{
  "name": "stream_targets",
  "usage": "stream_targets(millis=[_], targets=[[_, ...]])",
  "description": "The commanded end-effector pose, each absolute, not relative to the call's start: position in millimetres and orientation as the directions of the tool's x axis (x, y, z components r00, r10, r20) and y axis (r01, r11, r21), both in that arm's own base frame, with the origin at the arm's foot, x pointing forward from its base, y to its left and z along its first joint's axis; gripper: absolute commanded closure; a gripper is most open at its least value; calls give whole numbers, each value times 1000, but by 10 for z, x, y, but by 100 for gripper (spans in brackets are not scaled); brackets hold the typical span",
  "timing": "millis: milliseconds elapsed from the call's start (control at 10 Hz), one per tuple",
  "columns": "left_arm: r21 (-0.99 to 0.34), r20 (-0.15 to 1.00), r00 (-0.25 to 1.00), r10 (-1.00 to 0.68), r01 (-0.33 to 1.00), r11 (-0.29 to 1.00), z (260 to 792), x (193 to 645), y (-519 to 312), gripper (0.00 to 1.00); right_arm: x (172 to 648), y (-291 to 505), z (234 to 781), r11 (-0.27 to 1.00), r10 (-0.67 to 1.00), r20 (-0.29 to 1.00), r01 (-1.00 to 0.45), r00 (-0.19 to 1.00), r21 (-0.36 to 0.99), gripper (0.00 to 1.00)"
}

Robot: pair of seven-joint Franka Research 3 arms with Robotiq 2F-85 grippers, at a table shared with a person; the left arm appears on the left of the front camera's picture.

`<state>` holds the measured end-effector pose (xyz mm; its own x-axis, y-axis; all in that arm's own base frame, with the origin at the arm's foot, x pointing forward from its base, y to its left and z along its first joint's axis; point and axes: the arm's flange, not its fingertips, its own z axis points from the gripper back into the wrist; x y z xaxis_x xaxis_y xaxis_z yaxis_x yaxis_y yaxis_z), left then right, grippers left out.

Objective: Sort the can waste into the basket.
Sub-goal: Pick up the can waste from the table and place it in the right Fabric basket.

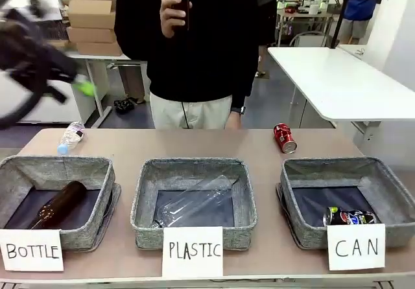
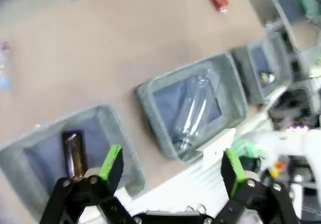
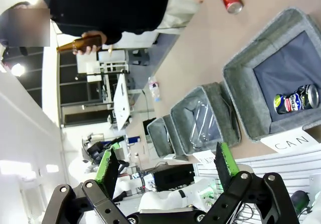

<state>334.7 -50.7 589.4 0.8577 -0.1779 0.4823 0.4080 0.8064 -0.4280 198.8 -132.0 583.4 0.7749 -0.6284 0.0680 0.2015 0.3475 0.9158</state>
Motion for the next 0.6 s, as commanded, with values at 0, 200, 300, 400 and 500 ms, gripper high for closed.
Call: stream_targets(millis=[0,200,300,400,500], targets=[[-562,415,910,11,247,789,5655,3333,-126,0,1989,-1329,5836,352,-629,76,197,774,915,0],[-492,441,894,-80,315,812,5783,3307,-130,0,1989,-1329,5836,352,-629,76,197,774,915,0],[-492,441,894,-80,315,812,5783,3307,-130,0,1989,-1329,5836,352,-629,76,197,774,915,0],[-492,441,894,-80,315,812,5783,3307,-130,0,1989,-1329,5836,352,-629,76,197,774,915,0],[-492,441,894,-80,315,812,5783,3307,-130,0,1989,-1329,5836,352,-629,76,197,774,915,0]])
